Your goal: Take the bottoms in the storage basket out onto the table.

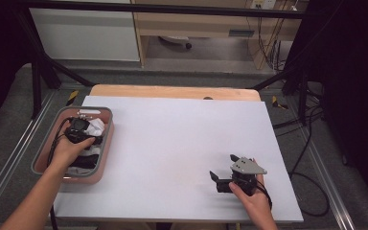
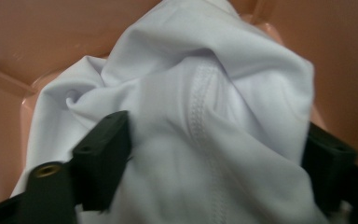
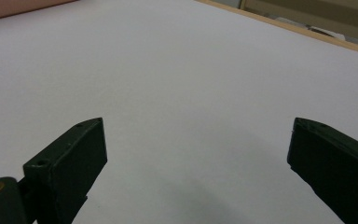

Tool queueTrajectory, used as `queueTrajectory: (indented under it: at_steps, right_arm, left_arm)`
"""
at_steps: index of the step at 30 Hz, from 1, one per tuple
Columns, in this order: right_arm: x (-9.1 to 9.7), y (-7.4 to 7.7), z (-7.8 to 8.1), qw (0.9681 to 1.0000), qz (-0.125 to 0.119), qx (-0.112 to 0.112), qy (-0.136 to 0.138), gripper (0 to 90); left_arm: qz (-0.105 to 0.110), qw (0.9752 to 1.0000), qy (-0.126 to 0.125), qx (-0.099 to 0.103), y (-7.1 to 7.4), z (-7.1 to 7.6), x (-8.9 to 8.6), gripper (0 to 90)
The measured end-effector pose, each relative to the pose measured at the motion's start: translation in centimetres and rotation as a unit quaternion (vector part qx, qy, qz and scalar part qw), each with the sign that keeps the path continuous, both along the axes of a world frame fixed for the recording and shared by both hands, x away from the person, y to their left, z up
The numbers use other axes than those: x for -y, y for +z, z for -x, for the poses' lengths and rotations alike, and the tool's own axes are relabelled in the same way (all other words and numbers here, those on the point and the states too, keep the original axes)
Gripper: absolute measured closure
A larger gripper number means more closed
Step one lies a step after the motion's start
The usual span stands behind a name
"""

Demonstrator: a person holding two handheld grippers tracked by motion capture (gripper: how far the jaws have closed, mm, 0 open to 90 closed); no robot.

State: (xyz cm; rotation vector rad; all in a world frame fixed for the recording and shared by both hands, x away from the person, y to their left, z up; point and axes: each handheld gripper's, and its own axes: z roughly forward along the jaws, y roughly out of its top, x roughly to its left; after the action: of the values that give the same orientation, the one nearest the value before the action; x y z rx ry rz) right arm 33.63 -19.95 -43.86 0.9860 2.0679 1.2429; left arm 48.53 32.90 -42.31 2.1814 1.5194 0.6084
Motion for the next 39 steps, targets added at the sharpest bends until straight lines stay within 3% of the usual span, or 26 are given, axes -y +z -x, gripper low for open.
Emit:
queueTrajectory:
  at_steps: [3, 6, 8, 13, 16, 18, 19, 21, 23, 26, 29, 32, 35, 39]
  right_arm:
    - [0.0, 0.0, 0.0, 1.0, -0.001, 0.0, 0.0, 4.9]
    - [-0.1, 0.0, 0.0, 1.0, 0.001, -0.001, 0.001, 4.9]
    - [-0.1, 0.0, 0.0, 1.0, 0.002, 0.0, 0.002, 4.9]
    - [-0.1, -0.1, 0.0, 1.0, 0.004, 0.0, 0.003, 4.9]
    - [-0.2, -0.1, 0.0, 1.0, 0.004, 0.0, 0.004, 4.9]
    - [-0.1, -0.1, 0.0, 1.0, 0.005, -0.001, 0.001, 5.0]
    - [-0.1, -0.1, 0.0, 1.0, 0.005, -0.001, 0.001, 5.0]
    - [0.0, -0.3, -0.1, 1.0, 0.005, -0.004, -0.005, 5.0]
    - [0.0, -0.3, -0.1, 1.0, 0.004, -0.005, -0.007, 5.0]
    - [0.2, -0.4, -0.2, 0.9998, 0.004, -0.005, -0.018, 5.1]
    - [0.3, -0.4, -0.2, 0.9997, 0.004, -0.004, -0.024, 5.1]
    - [0.2, -0.4, -0.1, 0.9996, 0.007, -0.005, -0.026, 5.2]
    - [0.2, -0.4, -0.1, 0.9997, 0.005, -0.004, -0.024, 5.2]
    - [0.2, -0.4, -0.2, 0.9997, 0.007, -0.003, -0.024, 5.2]
  left_arm:
    - [0.004, 1.0, 0.002, 0.0, 0.2, 0.1, -0.1, 33.7]
    - [0.0, 1.0, -0.004, 0.005, 0.3, 0.3, -0.4, 50.0]
    - [0.009, 1.0, 0.002, 0.001, 0.6, 0.3, -0.7, 61.3]
    - [0.039, 0.9991, 0.012, -0.009, 1.0, 0.2, -1.5, 73.0]
    - [0.052, 0.9986, -0.002, -0.013, 1.5, 0.2, -1.8, 76.3]
    - [0.049, 0.9986, -0.016, 0.006, 2.4, 0.5, -2.1, 77.4]
    - [0.049, 0.9986, -0.016, 0.006, 2.4, 0.5, -2.1, 77.7]
    - [0.048, 0.9978, -0.028, 0.036, 3.9, 1.4, -2.1, 78.1]
    - [0.051, 0.9973, -0.031, 0.043, 4.2, 1.7, -2.0, 78.4]
    - [0.073, 0.9924, -0.043, 0.089, 5.5, 3.6, -1.5, 78.8]
    - [0.062, 0.9922, -0.047, 0.097, 6.2, 3.9, -1.2, 79.0]
    - [0.092, 0.9881, -0.044, 0.115, 6.6, 4.6, -1.4, 79.1]
    - [0.097, 0.9859, -0.039, 0.131, 7.0, 5.4, -1.4, 79.2]
    - [0.117, 0.9791, -0.033, 0.163, 8.1, 6.3, -1.6, 79.2]
